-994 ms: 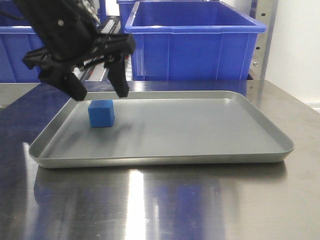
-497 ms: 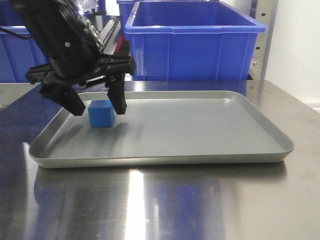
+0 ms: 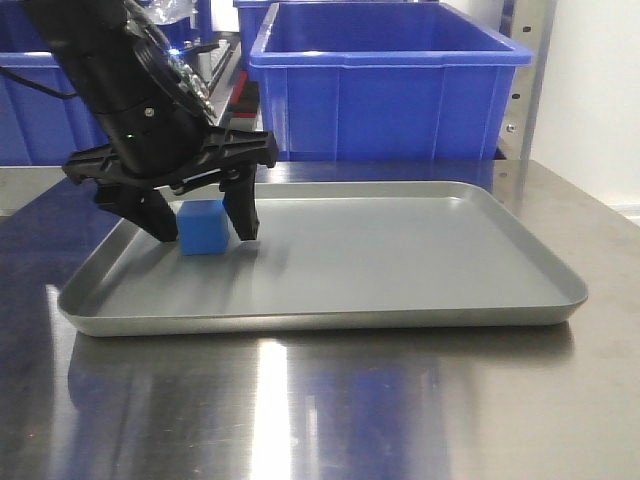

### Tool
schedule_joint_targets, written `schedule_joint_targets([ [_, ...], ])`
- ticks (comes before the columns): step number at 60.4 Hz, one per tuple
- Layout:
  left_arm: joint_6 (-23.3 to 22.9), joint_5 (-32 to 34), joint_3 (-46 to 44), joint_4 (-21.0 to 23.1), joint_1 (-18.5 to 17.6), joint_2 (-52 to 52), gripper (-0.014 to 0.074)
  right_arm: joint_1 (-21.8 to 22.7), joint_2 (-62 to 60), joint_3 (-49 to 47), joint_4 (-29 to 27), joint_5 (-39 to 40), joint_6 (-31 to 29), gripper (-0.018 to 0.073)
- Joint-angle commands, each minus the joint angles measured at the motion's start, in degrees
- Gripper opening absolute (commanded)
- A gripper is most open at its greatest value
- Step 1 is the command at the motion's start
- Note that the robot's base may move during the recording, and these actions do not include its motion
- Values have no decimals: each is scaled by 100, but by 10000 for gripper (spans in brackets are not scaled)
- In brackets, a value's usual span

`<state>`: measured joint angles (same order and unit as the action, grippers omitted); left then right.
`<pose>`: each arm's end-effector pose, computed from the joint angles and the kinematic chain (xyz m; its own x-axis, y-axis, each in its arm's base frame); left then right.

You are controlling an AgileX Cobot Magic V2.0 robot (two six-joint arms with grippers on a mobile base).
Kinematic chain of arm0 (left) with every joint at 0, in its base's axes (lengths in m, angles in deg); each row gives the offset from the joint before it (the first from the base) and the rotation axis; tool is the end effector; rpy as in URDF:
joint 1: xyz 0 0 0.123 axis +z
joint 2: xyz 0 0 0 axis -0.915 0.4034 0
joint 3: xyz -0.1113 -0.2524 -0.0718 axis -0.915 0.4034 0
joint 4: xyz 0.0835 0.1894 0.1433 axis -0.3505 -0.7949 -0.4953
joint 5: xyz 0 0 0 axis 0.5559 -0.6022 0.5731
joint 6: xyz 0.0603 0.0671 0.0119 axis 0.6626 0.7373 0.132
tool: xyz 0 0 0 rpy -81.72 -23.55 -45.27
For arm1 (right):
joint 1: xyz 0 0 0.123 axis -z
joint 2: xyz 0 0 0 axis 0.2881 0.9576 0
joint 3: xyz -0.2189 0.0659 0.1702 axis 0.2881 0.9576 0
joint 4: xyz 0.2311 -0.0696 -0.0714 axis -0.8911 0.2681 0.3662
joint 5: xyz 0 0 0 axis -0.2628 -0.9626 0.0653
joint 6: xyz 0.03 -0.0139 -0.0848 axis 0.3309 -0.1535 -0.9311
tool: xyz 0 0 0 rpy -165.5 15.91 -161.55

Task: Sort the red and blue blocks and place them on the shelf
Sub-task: 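Lower the open left gripper around the blue cube, then close the left gripper on the blue cube and lift it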

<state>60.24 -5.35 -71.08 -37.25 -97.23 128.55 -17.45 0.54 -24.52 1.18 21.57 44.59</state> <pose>0.3341 -0.2049 0.2065 -0.8921 0.1077 -0.4388 0.2182 0.9531 -0.2098 0.1061 -0.0023 0.2922 -0.3858 0.1502 -0.9103 0.0849 0.9883 0.1270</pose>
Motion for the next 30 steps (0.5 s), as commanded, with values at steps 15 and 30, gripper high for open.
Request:
schedule_joint_targets([
  [15,-77,-67,-176,93,-36,-226,224,49,7,-157,31,482,-18,59],
  [30,-77,-272,-180,70,-25,-301,127,49,7,-157,31,482,-18,59],
])
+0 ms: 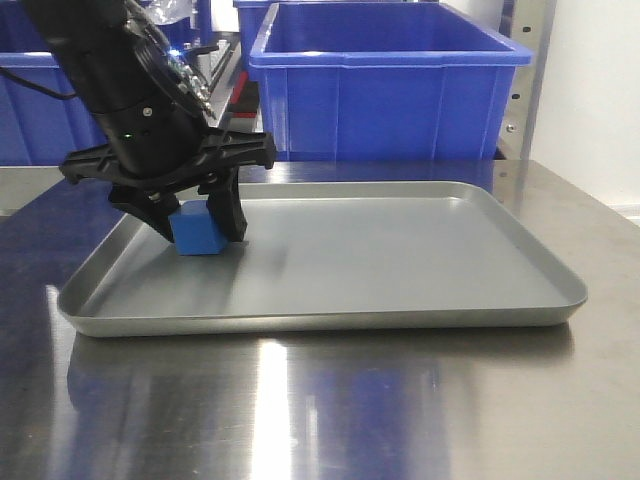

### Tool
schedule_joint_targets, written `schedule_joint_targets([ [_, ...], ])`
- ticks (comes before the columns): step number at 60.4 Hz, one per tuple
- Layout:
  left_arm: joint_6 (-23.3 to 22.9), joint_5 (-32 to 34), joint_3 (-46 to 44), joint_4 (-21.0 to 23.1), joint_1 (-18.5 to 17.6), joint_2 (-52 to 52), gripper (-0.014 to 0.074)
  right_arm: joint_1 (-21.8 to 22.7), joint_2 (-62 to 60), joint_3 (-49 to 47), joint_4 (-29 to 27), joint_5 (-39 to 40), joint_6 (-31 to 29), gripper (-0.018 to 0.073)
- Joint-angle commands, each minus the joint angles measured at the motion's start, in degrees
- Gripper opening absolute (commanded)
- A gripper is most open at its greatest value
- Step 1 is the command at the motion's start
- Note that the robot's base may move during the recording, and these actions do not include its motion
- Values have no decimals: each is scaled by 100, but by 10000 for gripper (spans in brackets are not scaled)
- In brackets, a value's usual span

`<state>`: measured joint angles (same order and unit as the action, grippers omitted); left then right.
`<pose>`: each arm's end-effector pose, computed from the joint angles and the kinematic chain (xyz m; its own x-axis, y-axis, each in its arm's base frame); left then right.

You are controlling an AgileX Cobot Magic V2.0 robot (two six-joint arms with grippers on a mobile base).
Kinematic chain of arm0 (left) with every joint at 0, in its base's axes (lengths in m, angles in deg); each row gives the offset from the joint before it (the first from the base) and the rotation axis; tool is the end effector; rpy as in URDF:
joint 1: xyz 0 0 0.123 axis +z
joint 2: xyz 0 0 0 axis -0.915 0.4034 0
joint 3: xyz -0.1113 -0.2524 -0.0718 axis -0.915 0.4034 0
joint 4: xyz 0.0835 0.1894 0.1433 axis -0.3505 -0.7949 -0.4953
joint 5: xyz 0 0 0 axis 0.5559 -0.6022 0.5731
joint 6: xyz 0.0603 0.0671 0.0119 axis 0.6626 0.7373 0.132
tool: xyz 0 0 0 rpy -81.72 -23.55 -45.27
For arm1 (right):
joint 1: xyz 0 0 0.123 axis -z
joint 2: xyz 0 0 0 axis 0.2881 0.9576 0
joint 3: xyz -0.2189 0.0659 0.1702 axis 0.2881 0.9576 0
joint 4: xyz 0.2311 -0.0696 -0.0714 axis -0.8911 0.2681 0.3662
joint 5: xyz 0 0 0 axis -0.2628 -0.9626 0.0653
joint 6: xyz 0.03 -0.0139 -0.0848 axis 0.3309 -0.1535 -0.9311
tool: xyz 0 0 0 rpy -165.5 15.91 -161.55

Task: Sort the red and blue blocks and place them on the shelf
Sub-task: 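Close the left gripper on the blue cube and lift it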

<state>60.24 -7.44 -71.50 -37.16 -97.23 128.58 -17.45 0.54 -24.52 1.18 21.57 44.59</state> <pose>0.3326 -0.2043 0.2067 -0.9033 0.1146 -0.4134 0.2142 0.9554 -0.2031 0.1061 -0.0023 0.2922 -0.3858 0.1502 -0.9103 0.0849 0.9883 0.1270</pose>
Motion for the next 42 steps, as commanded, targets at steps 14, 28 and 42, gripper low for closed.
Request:
schedule_joint_targets([
  [14,-77,-77,-138,-276,153,-964,127,49,7,-157,31,482,-18,59],
  [28,-77,-186,-35,-490,804,-2107,127,49,7,-157,31,482,-18,59],
  [42,-77,272,974,-506,1853,-3699,127,49,7,-157,31,482,-18,59],
])
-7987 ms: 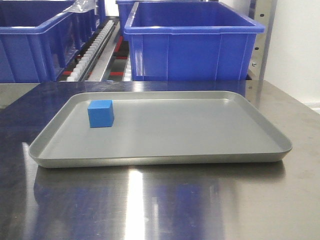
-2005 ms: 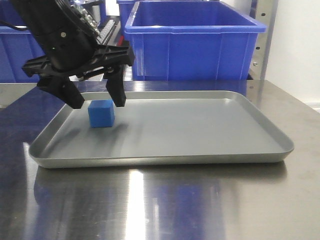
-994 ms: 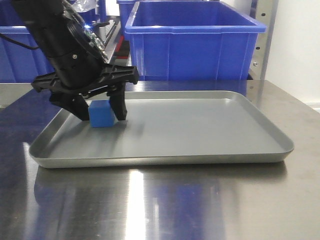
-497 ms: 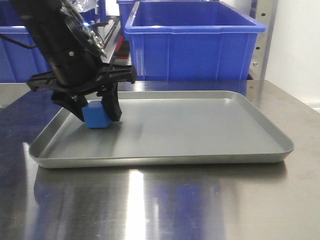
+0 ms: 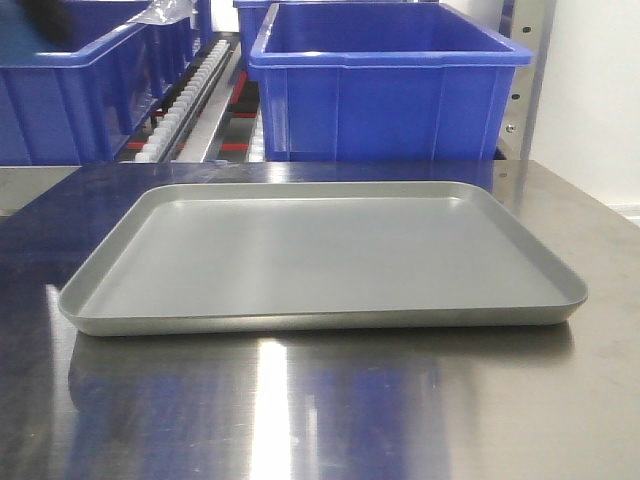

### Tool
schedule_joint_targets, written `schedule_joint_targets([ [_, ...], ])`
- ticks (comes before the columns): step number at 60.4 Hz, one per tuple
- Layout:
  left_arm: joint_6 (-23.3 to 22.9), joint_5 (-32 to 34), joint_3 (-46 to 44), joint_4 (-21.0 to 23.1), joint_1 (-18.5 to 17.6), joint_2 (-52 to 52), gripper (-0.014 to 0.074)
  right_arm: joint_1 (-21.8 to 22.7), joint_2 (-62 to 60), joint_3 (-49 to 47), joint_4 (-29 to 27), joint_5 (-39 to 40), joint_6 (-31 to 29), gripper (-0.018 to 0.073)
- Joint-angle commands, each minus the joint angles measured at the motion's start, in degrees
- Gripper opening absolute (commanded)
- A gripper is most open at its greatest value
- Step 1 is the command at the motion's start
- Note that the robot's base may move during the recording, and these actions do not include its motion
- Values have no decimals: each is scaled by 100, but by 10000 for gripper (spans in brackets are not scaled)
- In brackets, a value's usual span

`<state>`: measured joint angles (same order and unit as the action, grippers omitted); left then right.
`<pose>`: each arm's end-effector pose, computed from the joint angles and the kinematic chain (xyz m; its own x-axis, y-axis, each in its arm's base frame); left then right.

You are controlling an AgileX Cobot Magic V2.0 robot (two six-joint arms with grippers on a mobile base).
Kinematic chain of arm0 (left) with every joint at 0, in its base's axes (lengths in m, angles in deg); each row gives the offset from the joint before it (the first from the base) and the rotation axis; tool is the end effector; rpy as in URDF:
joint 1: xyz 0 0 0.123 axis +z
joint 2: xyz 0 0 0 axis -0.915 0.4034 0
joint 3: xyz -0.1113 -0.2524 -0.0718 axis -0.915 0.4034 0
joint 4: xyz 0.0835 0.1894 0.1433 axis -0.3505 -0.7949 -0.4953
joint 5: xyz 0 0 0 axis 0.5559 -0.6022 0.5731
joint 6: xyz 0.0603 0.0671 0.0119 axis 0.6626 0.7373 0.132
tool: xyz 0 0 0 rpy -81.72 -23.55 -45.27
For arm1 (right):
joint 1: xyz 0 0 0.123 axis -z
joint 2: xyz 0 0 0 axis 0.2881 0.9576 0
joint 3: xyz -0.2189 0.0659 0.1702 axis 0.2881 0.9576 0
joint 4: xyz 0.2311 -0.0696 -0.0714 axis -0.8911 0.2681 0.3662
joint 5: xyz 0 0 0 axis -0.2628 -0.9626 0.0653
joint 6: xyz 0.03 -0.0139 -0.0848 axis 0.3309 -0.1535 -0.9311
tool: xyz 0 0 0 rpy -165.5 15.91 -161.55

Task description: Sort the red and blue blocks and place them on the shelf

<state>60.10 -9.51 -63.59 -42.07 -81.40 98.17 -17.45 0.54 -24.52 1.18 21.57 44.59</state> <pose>0.2773 -0.0744 0.3454 -0.6967 -0.1262 -0.7062 0.0462 0.9745 -0.2197 0.1061 -0.0023 0.2922 -0.3858 0.1502 -0.9103 0.0849 0.9883 0.1270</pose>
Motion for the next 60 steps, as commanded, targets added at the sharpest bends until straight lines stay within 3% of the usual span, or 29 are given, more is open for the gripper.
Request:
schedule_joint_targets([
  [1,-62,528,321,-15,330,-763,127,49,7,-157,31,482,-18,59],
  [10,-62,897,1271,22,696,-1882,127,49,7,-157,31,482,-18,59],
  [33,-62,1224,3295,80,696,-4272,127,49,7,-157,31,482,-18,59],
  [60,-62,1113,3484,-88,696,-4785,127,49,7,-157,31,482,-18,59],
])
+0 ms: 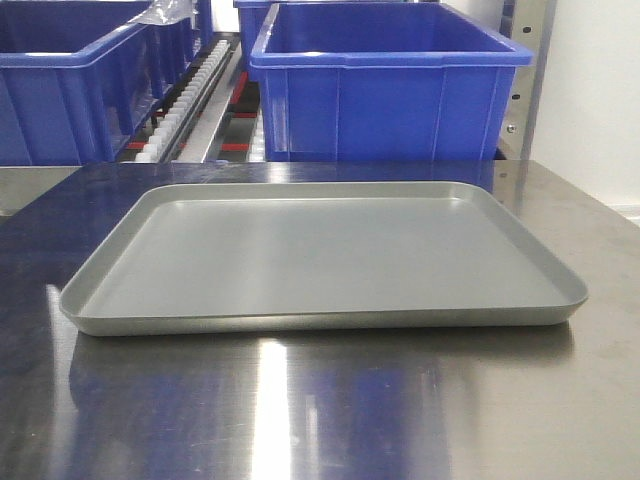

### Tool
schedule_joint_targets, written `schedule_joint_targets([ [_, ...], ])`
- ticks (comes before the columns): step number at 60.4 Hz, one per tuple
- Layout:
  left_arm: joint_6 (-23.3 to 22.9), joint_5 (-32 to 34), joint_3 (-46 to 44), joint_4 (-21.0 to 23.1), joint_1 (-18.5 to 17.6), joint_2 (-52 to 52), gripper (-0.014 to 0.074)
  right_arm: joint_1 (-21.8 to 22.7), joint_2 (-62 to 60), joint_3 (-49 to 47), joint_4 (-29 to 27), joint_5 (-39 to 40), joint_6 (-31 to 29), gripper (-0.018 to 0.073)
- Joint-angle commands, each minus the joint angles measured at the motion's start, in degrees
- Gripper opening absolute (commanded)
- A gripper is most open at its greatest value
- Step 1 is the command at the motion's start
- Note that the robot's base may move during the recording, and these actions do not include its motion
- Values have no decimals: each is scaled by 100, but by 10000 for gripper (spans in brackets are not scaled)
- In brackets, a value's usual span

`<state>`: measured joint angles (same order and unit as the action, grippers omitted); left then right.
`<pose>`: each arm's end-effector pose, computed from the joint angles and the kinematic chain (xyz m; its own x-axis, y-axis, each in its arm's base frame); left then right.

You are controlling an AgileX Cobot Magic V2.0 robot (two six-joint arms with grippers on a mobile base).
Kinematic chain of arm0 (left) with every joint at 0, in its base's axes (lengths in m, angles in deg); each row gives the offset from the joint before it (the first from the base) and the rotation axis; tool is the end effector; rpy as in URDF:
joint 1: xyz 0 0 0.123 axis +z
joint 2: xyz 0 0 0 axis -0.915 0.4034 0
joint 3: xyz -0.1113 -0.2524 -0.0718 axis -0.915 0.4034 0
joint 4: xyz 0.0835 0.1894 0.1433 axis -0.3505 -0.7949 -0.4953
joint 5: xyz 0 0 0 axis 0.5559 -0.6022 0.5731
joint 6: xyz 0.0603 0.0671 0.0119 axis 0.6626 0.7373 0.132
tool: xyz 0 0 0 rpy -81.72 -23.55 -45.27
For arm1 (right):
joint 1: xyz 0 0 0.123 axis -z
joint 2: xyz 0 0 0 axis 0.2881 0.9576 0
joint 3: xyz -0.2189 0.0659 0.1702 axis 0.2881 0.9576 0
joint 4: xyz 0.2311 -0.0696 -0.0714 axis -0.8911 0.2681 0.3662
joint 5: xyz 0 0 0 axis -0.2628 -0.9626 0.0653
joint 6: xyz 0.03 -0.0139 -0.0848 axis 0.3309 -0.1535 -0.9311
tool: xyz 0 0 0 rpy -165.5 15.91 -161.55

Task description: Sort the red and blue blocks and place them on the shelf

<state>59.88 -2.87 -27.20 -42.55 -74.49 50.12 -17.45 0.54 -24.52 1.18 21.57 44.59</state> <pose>0.0967 -0.0129 0.3029 -0.4242 -0.2417 -0.8727 0.0067 0.9629 -0.2699 0.1061 -0.0023 0.2922 -0.3858 0.1502 -0.9103 0.0849 0.9883 0.1270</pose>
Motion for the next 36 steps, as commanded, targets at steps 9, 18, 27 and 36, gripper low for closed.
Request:
schedule_joint_targets([
  [9,-40,448,-156,-40,5,20,127,49,7,-157,31,482,-18,59],
  [18,-40,448,-156,-40,5,20,127,49,7,-157,31,482,-18,59],
  [27,-40,448,-156,-40,5,20,127,49,7,-157,31,482,-18,59],
  [36,-40,448,-156,-40,5,20,127,49,7,-157,31,482,-18,59],
])
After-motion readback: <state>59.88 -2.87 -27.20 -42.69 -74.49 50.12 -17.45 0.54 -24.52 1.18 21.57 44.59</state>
